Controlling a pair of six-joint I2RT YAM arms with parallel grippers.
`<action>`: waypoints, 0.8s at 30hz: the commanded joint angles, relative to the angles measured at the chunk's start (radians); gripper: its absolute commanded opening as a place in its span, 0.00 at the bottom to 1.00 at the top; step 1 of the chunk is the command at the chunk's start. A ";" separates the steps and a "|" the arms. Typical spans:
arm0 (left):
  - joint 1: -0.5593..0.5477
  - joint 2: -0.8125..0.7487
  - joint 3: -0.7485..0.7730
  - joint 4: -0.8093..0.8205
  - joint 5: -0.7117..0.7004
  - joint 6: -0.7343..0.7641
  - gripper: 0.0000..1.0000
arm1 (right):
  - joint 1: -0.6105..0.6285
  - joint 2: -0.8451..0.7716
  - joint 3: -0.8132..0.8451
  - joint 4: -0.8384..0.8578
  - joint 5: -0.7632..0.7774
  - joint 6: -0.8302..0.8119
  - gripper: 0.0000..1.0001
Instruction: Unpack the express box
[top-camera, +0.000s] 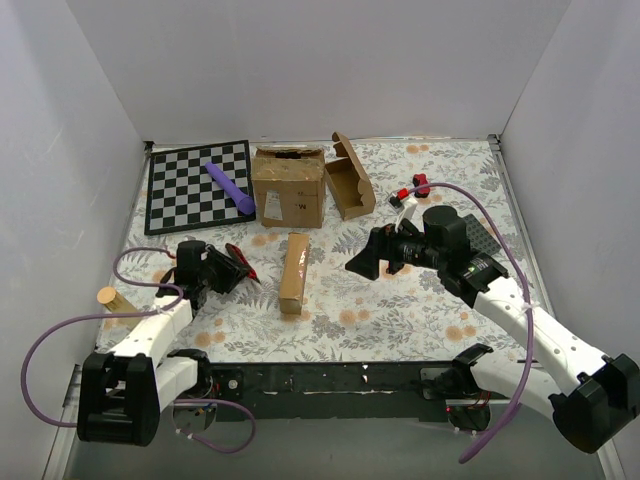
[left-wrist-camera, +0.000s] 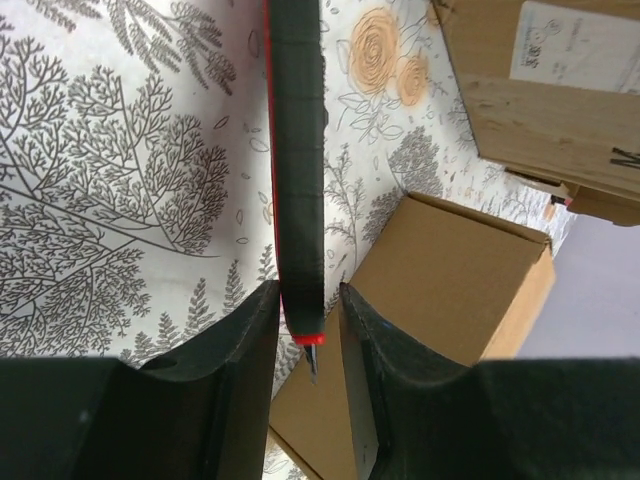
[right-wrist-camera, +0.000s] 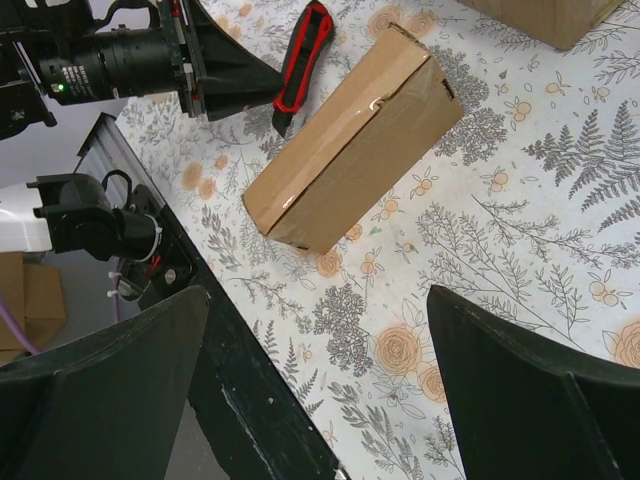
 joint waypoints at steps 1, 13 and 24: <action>0.010 -0.030 -0.048 0.019 0.015 0.013 0.30 | -0.001 0.010 0.023 0.024 0.027 -0.024 0.98; 0.016 -0.171 0.140 -0.260 -0.046 0.119 0.53 | 0.000 0.028 0.004 0.045 0.022 -0.009 0.98; -0.076 -0.096 0.191 -0.072 0.135 0.085 0.49 | 0.002 0.215 -0.036 0.256 -0.061 0.178 0.51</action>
